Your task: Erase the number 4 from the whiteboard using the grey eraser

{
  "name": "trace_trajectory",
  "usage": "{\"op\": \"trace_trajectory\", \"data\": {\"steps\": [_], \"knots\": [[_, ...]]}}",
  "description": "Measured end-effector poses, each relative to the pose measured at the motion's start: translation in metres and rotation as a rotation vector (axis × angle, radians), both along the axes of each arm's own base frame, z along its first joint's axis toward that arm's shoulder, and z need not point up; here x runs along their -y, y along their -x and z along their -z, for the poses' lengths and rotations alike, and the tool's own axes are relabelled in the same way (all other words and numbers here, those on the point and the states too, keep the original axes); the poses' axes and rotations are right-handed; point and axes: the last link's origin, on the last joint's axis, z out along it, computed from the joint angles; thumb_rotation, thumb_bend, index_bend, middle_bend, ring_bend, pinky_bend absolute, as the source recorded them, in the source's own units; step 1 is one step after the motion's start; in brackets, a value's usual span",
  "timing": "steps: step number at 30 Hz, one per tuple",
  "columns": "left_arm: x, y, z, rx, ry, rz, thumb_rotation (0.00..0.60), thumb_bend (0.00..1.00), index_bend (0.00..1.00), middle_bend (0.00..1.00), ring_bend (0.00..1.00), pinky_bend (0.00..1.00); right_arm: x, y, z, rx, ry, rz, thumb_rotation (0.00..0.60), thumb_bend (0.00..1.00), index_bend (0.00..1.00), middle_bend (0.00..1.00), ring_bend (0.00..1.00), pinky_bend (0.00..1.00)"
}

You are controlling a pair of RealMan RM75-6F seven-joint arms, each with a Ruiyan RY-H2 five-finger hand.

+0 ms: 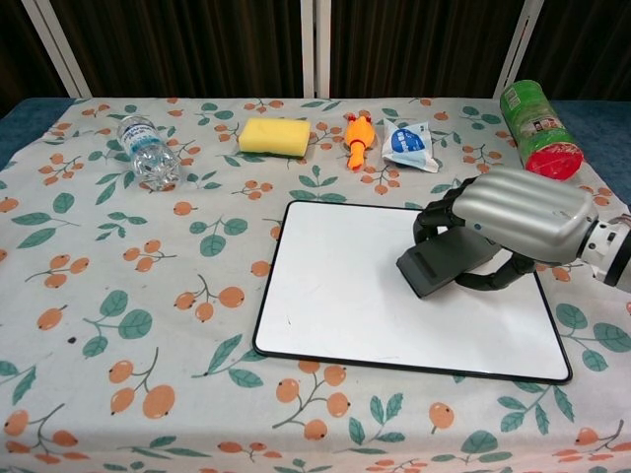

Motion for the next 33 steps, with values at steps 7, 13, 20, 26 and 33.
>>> {"op": "trace_trajectory", "data": {"steps": [7, 13, 20, 26, 33], "knots": [[0.001, 0.003, -0.002, 0.002, -0.008, -0.005, 0.298, 0.12, 0.13, 0.09, 0.10, 0.17, 0.020, -0.017, 0.014, 0.016, 0.038, 0.001, 0.600, 0.39, 0.91, 0.72, 0.64, 0.59], [0.001, 0.005, -0.003, 0.004, -0.010, -0.013, 0.299, 0.12, 0.13, 0.09, 0.10, 0.17, 0.036, -0.032, 0.023, 0.022, 0.053, 0.015, 0.600, 0.39, 0.91, 0.72, 0.64, 0.59], [0.000, 0.006, -0.005, -0.001, -0.016, -0.015, 0.301, 0.12, 0.13, 0.09, 0.10, 0.17, 0.038, -0.039, 0.027, 0.026, 0.048, 0.003, 0.600, 0.39, 0.91, 0.72, 0.64, 0.59], [0.000, 0.005, -0.004, -0.003, -0.013, -0.011, 0.298, 0.12, 0.13, 0.09, 0.10, 0.17, 0.028, -0.029, 0.022, -0.011, 0.016, -0.006, 0.600, 0.39, 0.91, 0.72, 0.64, 0.59], [-0.001, 0.000, -0.002, -0.004, -0.004, 0.003, 0.298, 0.12, 0.13, 0.09, 0.10, 0.17, 0.008, -0.015, 0.007, -0.043, -0.031, 0.004, 0.600, 0.39, 0.91, 0.72, 0.64, 0.59]]}}
